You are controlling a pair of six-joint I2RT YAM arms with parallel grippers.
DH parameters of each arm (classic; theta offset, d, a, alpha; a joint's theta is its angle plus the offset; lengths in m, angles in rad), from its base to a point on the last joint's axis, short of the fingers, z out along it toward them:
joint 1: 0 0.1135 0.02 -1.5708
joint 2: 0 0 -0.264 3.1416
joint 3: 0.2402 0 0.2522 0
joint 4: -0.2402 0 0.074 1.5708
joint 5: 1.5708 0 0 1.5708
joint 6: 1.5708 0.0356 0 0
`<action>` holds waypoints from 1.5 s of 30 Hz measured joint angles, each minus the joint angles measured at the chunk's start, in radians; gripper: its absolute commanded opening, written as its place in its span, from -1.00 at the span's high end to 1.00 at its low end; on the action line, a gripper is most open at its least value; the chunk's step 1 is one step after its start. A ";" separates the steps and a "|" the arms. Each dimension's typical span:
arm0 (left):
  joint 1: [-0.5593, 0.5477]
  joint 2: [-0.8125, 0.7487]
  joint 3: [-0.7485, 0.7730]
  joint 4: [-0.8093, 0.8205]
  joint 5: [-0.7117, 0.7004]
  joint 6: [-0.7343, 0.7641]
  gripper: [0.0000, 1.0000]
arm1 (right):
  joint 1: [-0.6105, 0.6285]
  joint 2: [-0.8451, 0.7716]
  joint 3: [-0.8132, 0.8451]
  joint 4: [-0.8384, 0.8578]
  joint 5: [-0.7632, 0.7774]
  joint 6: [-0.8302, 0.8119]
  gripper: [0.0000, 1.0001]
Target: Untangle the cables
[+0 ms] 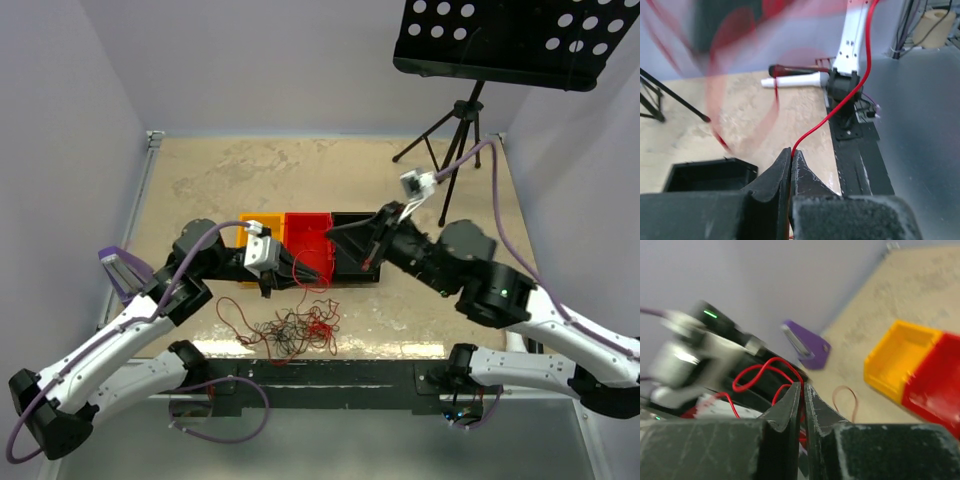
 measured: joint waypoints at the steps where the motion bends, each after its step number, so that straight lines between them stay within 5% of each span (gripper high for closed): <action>1: 0.003 -0.007 0.026 -0.013 -0.011 0.003 1.00 | 0.000 -0.001 -0.048 -0.003 0.003 0.006 0.47; 3: 0.008 -0.025 0.076 -0.049 -0.035 0.013 1.00 | 0.000 -0.002 -0.142 -0.022 0.006 0.016 0.08; 6: 0.013 -0.050 0.128 -0.090 -0.077 0.038 1.00 | 0.000 -0.033 -0.270 -0.037 -0.002 0.028 -0.07; 17: 0.024 -0.022 0.309 -0.190 -0.214 0.148 1.00 | 0.000 -0.137 -0.439 0.080 -0.096 0.050 -0.21; 28: 0.034 -0.002 0.440 -0.203 -0.267 0.265 1.00 | 0.000 -0.049 -0.470 0.137 -0.074 0.043 0.27; 33: 0.034 0.002 0.375 -0.189 -0.290 0.269 1.00 | 0.000 -0.046 -0.378 0.106 0.007 0.027 -0.22; 36: 0.034 0.036 0.329 -0.161 -0.322 0.255 1.00 | 0.000 -0.068 -0.335 0.087 0.060 0.011 -0.34; 45: 0.034 0.253 0.315 0.017 -0.385 0.173 1.00 | 0.000 -0.240 -0.344 -0.051 0.192 0.047 -0.29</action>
